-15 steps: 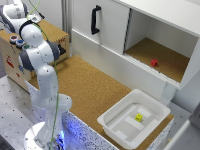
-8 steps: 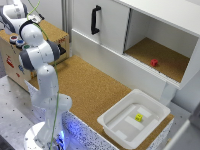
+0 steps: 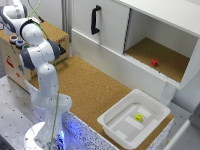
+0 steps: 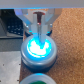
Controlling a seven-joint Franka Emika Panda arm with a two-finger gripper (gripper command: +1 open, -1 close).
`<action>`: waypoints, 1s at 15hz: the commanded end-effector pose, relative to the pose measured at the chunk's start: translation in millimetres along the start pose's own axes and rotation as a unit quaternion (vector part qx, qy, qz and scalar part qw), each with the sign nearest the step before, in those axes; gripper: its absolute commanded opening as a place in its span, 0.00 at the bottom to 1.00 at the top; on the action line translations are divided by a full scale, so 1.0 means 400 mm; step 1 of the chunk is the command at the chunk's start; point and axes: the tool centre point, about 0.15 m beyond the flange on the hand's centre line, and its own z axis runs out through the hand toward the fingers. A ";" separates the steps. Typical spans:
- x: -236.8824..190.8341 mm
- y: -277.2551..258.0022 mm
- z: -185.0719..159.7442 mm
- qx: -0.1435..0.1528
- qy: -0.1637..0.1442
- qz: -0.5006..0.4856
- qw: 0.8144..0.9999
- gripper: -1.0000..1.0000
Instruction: Push down the blue button to turn on the blue light
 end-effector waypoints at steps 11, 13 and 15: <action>-0.013 0.017 -0.183 -0.043 -0.058 0.124 0.990 1.00; -0.007 0.011 -0.171 -0.036 -0.049 0.142 0.988 1.00; 0.003 0.005 -0.163 -0.032 -0.036 0.159 0.986 1.00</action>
